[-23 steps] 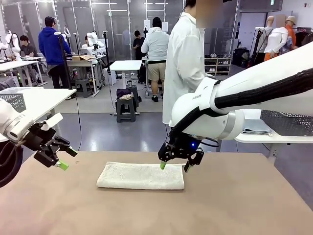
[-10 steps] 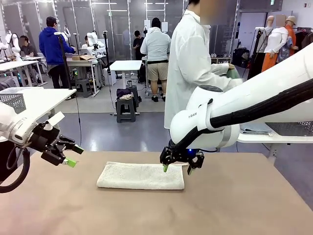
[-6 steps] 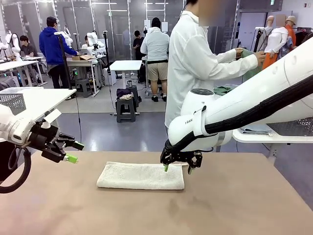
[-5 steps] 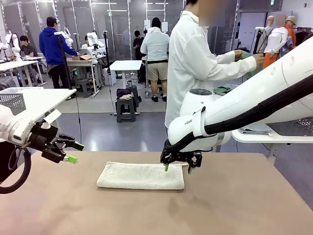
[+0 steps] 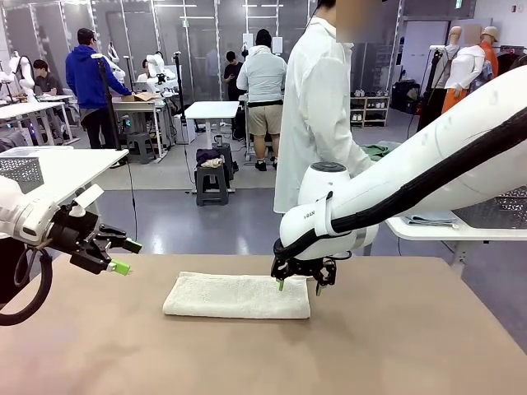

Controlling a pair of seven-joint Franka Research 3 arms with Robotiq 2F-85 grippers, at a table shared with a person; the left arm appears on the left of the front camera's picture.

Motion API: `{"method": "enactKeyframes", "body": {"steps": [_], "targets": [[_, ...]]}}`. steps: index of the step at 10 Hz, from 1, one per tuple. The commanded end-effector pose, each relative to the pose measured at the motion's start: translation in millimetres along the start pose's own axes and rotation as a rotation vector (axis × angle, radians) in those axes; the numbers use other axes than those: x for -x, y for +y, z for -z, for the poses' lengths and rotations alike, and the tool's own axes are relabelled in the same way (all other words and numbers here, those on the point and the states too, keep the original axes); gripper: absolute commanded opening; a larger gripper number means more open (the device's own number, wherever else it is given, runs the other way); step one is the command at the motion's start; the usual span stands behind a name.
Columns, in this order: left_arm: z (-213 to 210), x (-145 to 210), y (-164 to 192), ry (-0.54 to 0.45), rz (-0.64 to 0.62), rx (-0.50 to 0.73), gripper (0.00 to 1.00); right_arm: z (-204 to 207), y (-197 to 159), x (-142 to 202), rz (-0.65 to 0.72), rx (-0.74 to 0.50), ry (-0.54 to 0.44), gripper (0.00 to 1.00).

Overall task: Fold the towels and place them in the basket.
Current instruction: When a person lays out a Towel with hook on the table, fold it in half twice.

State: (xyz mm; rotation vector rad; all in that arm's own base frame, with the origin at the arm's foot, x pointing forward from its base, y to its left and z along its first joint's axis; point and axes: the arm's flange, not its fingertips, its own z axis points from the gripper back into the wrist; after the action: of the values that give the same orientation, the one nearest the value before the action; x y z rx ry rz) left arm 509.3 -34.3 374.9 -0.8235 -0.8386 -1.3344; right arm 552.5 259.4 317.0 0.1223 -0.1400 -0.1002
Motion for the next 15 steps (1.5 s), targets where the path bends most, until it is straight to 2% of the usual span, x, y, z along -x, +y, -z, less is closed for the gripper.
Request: {"method": "enactKeyframes", "body": {"steps": [1,5,6,7,11,12,13,15], "targets": [[-0.9,-2.9,-0.6,0.002,0.005,-0.005,1.0,9.7,10.0,-9.2,0.038,0.029,-0.021,1.0],[-0.9,-2.9,-0.6,0.002,0.005,-0.005,1.0,28.1,15.2,-14.6,0.024,0.053,-0.033,1.0],[-0.9,-2.9,-0.6,0.002,0.005,-0.005,1.0,29.3,16.1,-14.5,0.025,0.063,-0.034,0.81],[-0.9,-2.9,-0.6,0.002,0.005,-0.005,1.0,30.2,16.7,-15.5,0.03,0.067,-0.029,0.85],[-0.9,-2.9,-0.6,0.002,0.005,-0.005,1.0,35.2,16.0,-16.2,0.027,0.077,-0.028,0.85],[-0.9,-2.9,-0.6,0.002,0.005,-0.005,1.0,35.3,15.4,-16.9,0.033,0.081,-0.03,0.65],[-0.9,-2.9,-0.6,0.002,0.005,-0.005,1.0,35.8,15.5,-17.9,0.04,0.082,-0.026,0.78],[-0.9,-2.9,-0.6,0.002,0.005,-0.005,1.0,37.0,16.0,-18.1,0.039,0.082,-0.023,0.78]]}}
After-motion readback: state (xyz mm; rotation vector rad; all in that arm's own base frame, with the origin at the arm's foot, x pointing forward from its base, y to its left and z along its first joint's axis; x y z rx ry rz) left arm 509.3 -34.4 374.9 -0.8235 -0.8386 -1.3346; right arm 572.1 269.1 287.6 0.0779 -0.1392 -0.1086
